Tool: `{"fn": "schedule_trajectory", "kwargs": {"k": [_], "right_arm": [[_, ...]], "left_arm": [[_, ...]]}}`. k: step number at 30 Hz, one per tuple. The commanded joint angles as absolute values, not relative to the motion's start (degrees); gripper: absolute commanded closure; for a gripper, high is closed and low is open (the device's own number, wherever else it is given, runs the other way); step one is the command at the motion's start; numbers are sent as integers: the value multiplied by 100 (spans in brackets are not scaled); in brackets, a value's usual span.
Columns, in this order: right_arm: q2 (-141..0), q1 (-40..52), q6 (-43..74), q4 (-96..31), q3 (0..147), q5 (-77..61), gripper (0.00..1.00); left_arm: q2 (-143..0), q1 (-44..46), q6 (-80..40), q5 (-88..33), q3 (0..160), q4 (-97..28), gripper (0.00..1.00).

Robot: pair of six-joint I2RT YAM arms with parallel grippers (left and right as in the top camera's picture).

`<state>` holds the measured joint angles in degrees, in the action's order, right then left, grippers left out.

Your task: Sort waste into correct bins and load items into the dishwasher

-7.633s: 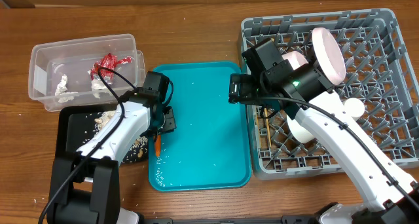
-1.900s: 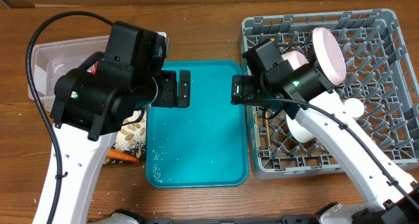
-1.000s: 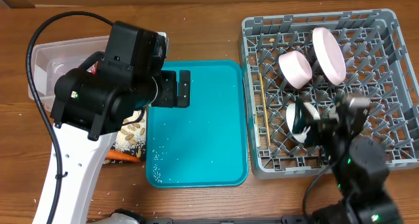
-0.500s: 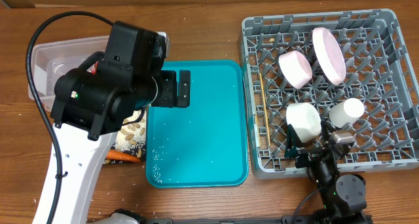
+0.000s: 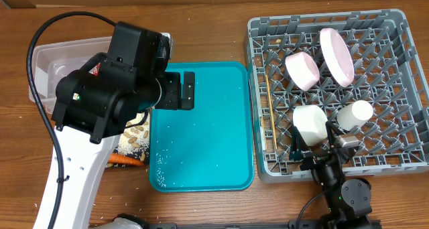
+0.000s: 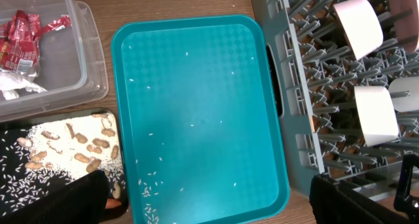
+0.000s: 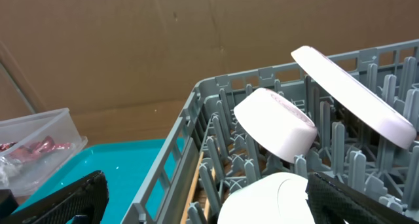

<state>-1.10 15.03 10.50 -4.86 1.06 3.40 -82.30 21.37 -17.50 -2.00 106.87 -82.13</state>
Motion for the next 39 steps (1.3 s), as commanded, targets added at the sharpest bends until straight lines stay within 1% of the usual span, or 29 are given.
{"fn": "schedule_trajectory", "kwargs": {"k": [1,21,24,28,34,39], "right_arm": [[-263,1492,1068,-449,47,329,0],[-287,1492,1068,-447,47,329,0],[-287,1492,1068,-449,47,329,0],[-287,1492,1068,-449,47,329,0],[-287,1492,1068,-447,47,329,0],[-287,1492,1068,-449,47,329,0]], "left_arm": [[-8250,2156,-1649,-259,10746,-8208,0],[-8093,2139,-1682,-143,10737,-8147,0],[-7736,2121,-1485,-19,10492,-7255,0],[-7120,1970,-727,-261,9677,-5819,0],[-5972,1485,21,-735,7675,-4099,0],[-4720,1146,58,-711,5874,-3022,0]]}}
